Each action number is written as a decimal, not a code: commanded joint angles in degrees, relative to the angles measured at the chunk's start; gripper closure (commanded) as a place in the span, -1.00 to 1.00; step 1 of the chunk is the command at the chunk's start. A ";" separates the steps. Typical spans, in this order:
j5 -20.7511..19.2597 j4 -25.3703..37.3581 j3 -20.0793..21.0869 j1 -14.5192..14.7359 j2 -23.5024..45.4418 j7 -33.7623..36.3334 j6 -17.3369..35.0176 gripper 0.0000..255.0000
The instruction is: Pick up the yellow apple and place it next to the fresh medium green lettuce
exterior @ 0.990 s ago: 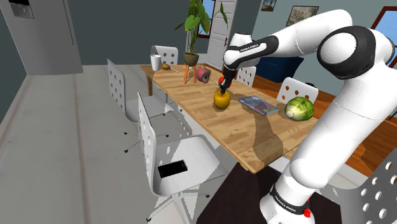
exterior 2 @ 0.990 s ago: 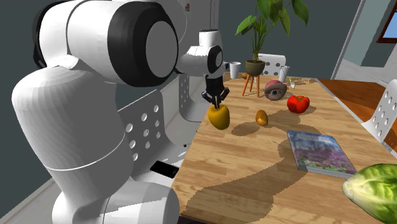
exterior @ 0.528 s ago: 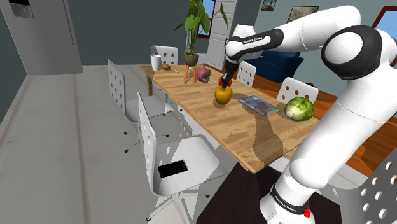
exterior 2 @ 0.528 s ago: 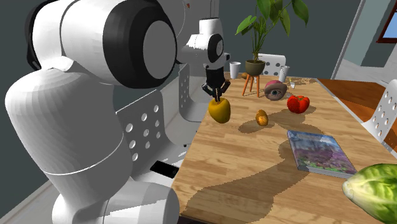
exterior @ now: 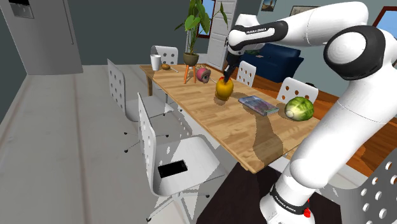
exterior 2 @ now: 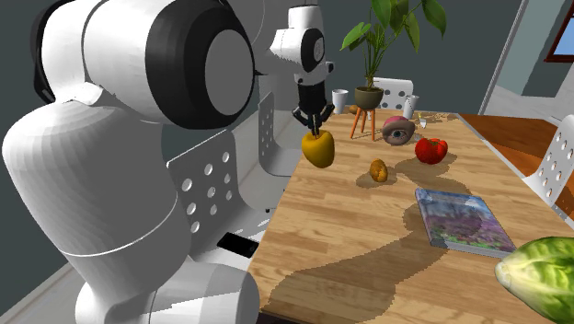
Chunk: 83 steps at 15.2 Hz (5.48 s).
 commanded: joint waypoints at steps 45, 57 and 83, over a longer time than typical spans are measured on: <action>4.65 13.94 -23.50 -12.48 -2.51 -38.33 -14.37 1.00; 19.95 25.17 -34.92 -21.68 12.81 -59.33 -17.44 1.00; 19.92 3.96 -34.06 -19.97 11.39 -61.48 2.86 1.00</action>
